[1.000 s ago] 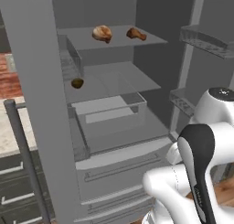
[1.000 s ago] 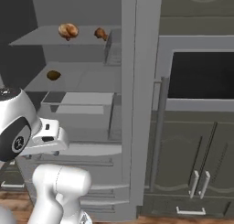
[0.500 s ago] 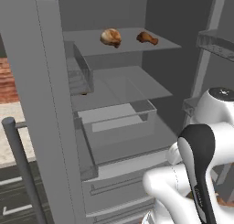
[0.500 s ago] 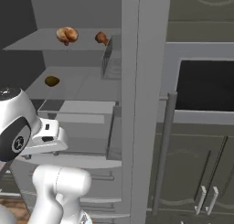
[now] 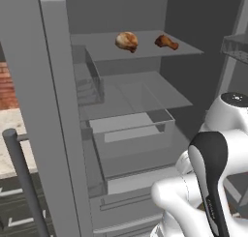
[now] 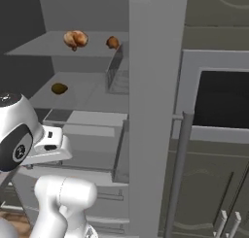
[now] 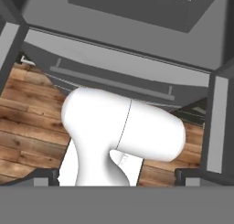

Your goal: Gather the avocado and squash from the fridge and place them on a tray on the dining counter. Then gather the chicken drumsticks from the fridge and place them on the other tray.

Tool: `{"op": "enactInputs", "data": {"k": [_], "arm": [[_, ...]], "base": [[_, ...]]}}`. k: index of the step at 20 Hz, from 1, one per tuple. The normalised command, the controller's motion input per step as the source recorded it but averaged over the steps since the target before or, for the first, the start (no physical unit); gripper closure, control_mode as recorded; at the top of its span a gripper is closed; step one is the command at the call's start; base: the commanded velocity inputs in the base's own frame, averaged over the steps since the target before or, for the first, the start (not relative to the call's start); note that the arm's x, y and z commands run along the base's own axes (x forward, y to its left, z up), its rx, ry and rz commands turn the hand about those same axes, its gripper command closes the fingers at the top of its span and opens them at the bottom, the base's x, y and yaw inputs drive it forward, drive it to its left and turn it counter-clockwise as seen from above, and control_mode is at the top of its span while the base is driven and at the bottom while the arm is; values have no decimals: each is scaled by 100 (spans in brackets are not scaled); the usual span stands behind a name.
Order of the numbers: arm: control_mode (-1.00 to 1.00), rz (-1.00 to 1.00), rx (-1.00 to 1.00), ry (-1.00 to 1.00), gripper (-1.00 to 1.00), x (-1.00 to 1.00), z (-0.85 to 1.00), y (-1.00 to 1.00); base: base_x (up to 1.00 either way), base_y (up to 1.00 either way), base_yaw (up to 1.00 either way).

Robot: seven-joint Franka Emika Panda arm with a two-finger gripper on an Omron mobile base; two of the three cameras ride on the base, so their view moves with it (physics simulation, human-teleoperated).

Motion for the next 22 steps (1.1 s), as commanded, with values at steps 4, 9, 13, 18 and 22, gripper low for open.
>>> {"op": "enactInputs", "data": {"k": [4,9,13,18,22], "arm": [[100,0,0,0,-100,0,0,0],[100,0,0,0,-100,0,0,0],[100,0,0,0,-100,0,0,0],[-100,2,0,-17,-100,-1,20,-1],[-100,5,0,-23,-100,4,61,21]], "base": [[38,-4,16],[31,0,13],[0,0,2],[0,-1,0],[0,0,0]]}}
